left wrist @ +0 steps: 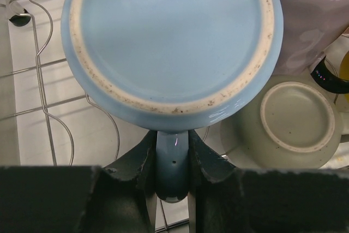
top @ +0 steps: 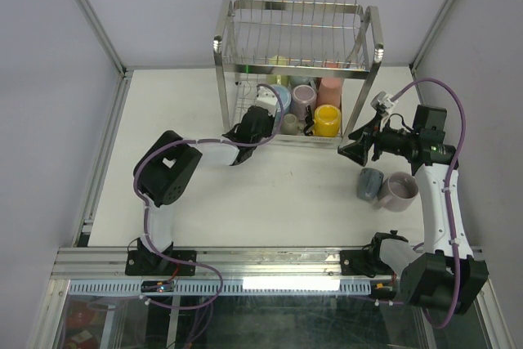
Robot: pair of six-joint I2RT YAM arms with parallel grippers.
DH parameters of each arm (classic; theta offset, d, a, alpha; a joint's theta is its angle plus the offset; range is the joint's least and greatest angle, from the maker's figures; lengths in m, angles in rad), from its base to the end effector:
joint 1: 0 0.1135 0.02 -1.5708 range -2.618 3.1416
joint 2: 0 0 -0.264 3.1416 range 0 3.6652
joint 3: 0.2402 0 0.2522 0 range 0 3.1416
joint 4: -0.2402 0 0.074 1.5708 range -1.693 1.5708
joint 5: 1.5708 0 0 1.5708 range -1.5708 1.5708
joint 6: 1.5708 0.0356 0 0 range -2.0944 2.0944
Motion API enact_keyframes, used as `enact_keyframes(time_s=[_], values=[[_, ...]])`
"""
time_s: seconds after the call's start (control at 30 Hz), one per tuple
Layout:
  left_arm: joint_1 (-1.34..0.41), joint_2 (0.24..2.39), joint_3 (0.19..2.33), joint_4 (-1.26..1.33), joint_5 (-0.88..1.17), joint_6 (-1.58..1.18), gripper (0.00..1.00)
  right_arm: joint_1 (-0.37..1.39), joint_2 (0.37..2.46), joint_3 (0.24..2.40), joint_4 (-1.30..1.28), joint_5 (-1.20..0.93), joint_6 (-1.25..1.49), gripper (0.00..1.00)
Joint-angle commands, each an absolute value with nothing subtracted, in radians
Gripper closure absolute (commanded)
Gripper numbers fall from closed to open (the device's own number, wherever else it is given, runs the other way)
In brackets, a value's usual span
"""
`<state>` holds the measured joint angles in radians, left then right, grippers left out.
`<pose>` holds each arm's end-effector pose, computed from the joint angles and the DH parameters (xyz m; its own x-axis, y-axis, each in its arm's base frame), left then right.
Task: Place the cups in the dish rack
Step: Turn the cup upside down in the dish rack.
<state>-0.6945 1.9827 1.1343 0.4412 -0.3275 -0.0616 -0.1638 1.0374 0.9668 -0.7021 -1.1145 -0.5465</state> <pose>0.3389 -0.2674 0.1687 -0.3271 0.1966 -0.9243 0.3596 0.9304 0.0706 0.2011 -0.0009 0.3208 -0.2962 -0.1831 -0.9374 -0.8383 0.5201 0.1633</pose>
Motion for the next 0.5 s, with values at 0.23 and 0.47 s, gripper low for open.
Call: enact_keyframes(time_s=[0.23, 0.47], values=[[-0.680, 1.993, 1.259, 0.604, -0.323, -0.079, 0.89, -0.167, 1.026, 0.983, -0.694, -1.127, -0.568, 0.31], [-0.680, 1.981, 1.244, 0.604, -0.311, -0.083, 0.75, -0.168, 1.027, 0.984, -0.695, -1.127, -0.568, 0.31]])
